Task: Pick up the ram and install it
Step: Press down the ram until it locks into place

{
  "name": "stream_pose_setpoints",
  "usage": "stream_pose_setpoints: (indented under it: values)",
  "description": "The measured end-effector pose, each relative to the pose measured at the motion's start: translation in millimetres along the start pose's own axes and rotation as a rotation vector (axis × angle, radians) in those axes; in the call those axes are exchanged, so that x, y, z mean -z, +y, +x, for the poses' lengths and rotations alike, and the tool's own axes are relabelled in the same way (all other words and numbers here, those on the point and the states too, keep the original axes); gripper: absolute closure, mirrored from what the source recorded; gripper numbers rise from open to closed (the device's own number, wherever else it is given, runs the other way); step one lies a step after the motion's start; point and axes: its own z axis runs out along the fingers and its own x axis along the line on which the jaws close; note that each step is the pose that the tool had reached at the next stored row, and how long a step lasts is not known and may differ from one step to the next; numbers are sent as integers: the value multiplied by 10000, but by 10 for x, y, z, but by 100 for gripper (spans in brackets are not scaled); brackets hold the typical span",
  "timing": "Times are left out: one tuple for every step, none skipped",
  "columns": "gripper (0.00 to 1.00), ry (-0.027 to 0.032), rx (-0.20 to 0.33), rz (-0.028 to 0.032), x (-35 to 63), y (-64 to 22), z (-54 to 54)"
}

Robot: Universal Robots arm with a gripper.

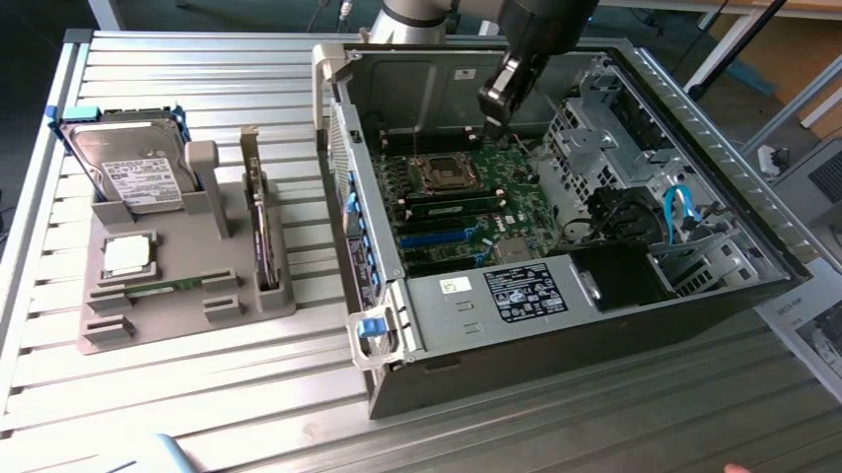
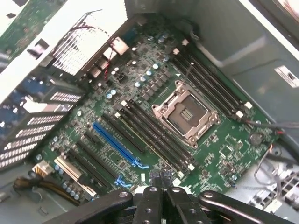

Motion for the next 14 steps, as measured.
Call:
stream_pose_setpoints:
  values:
    - [90, 0, -201, 5, 0, 0, 0]
    - [90, 1, -355, 8, 0, 0, 0]
    - [90, 2, -570, 13, 0, 0, 0]
    - [90, 3, -822, 19, 0, 0, 0]
    - [90, 3, -952, 22, 0, 0, 0]
    - [90, 4, -1094, 25, 0, 0, 0]
    - [90, 4, -1258, 29, 0, 0, 0]
    - [90, 5, -1406, 32, 0, 0, 0]
    - [90, 5, -1560, 36, 0, 0, 0]
    - [90, 5, -1706, 39, 0, 0, 0]
    - [90, 6, -1913, 44, 0, 0, 0]
    - [90, 7, -2153, 49, 0, 0, 0]
    - [90, 7, -2292, 52, 0, 0, 0]
    - [90, 8, -2430, 55, 0, 0, 0]
